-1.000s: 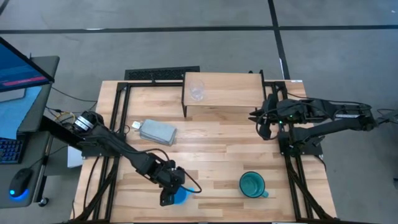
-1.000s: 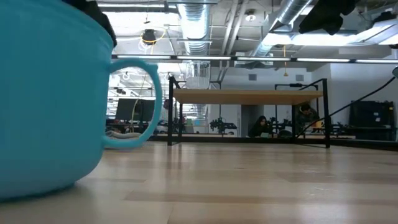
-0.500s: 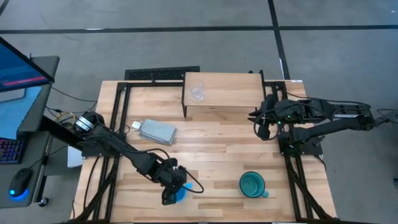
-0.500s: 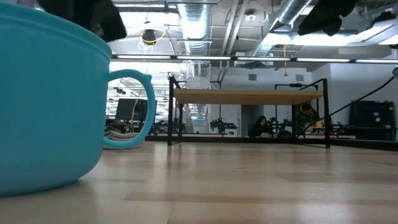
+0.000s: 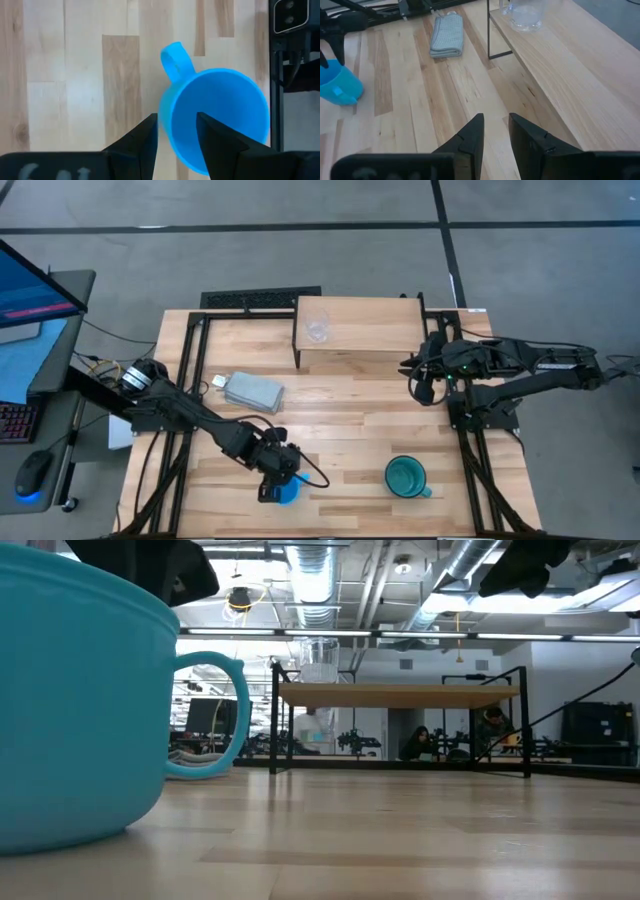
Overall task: Stack small to large cups/mugs on shelf
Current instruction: Put the blue mug on the shelf
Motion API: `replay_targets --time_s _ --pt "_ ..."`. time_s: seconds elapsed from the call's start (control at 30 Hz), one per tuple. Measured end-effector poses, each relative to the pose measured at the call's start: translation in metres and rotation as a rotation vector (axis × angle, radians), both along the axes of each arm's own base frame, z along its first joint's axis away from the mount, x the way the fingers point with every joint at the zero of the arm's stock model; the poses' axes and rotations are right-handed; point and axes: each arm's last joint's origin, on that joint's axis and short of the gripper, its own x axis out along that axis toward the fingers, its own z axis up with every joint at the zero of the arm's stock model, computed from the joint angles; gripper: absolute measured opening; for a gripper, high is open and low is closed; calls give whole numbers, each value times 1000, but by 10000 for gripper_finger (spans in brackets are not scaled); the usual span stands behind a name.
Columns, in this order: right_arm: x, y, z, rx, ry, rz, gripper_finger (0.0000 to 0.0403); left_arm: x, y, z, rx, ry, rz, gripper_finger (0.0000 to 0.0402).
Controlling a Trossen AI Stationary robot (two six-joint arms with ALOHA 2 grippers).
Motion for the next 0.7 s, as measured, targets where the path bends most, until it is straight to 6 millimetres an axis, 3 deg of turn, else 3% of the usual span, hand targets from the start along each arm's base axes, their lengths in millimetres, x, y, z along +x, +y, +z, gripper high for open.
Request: replay_targets --time_s 0.7 --pt "0 0 0 -1 3 1 113 10 0 -12 -47 31 -27 125"
